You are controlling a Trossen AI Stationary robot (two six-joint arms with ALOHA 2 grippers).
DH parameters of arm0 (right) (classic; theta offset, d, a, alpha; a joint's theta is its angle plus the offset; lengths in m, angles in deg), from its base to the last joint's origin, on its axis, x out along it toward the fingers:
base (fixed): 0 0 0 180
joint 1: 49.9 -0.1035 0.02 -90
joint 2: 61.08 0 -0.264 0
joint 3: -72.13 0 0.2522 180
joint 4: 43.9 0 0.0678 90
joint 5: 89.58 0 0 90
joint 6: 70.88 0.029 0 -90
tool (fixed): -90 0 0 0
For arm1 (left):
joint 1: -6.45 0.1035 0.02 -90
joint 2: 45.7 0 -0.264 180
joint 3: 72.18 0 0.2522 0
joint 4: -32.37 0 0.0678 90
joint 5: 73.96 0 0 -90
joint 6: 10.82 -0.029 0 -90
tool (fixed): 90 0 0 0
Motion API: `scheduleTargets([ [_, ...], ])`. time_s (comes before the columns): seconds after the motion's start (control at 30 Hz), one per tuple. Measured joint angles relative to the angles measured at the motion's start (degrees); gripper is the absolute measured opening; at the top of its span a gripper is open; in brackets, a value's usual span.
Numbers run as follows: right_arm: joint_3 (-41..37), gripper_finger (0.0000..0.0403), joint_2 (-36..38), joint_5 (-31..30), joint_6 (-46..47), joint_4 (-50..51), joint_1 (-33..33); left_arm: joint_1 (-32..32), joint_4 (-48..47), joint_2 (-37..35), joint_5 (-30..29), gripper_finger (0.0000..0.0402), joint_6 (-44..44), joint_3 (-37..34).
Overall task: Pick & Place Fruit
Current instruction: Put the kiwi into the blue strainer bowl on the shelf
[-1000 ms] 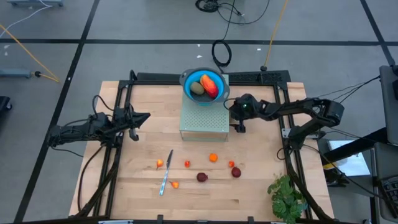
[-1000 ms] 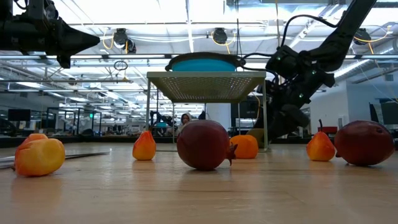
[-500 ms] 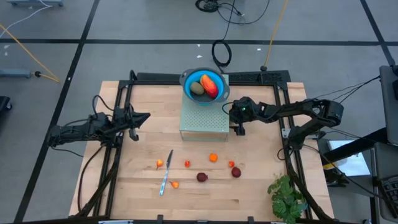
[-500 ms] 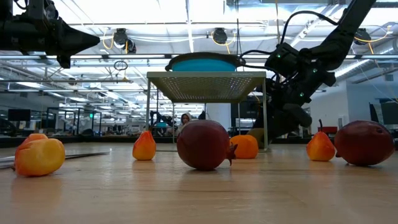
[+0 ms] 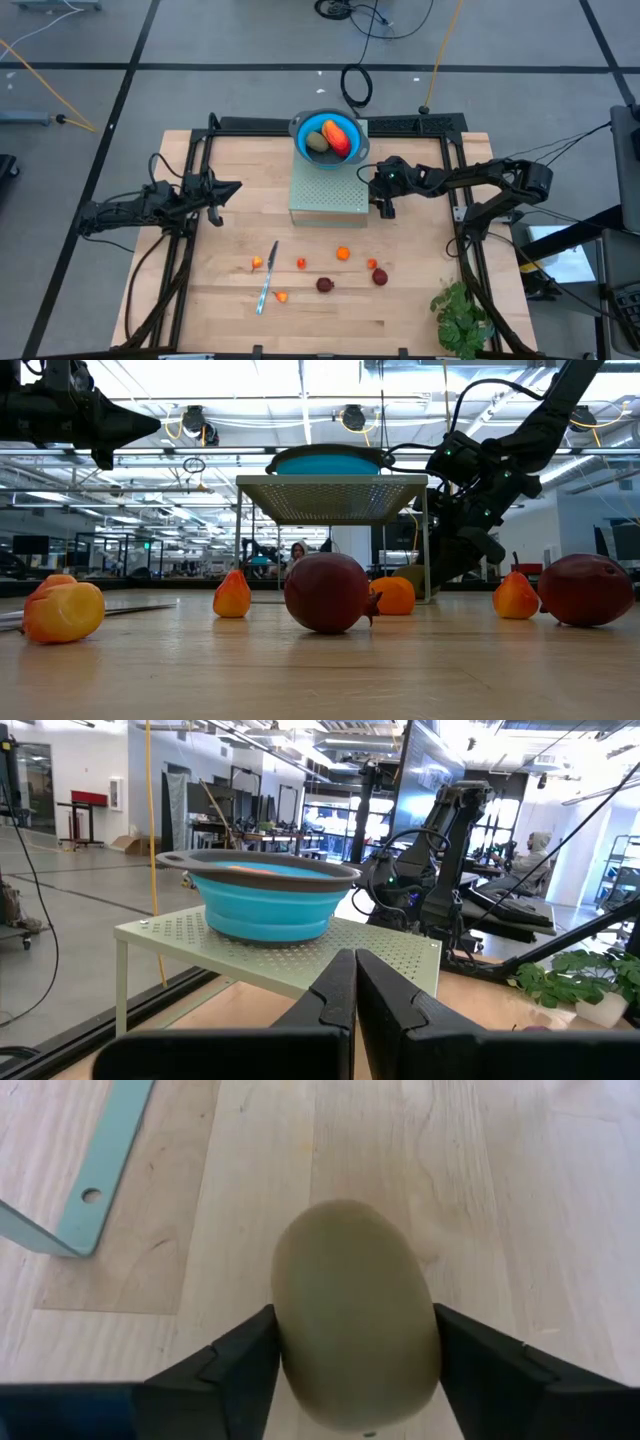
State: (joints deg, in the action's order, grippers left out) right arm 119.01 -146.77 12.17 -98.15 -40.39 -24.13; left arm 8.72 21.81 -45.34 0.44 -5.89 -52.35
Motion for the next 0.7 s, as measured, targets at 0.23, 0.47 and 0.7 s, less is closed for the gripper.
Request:
scheduleTargets([
  [0.23, 0.00, 0.0217, 0.02, -0.21, 0.02, 0.16, -0.01, 0.02, 0.00, 0.00, 0.00, 0.0010, 0.02, -0.01],
  [0.47, 0.02, 0.0217, 1.20, -3.16, 0.07, 3.06, -0.03, 0.00, 0.02, 0.00, 0.00, 0.0010, 0.02, -0.02],
  [0.7, -0.05, 0.0216, 7.12, -10.17, 2.80, 12.67, 0.01, 0.00, 0.01, -0.01, 0.00, 0.0010, 0.00, 0.00],
])
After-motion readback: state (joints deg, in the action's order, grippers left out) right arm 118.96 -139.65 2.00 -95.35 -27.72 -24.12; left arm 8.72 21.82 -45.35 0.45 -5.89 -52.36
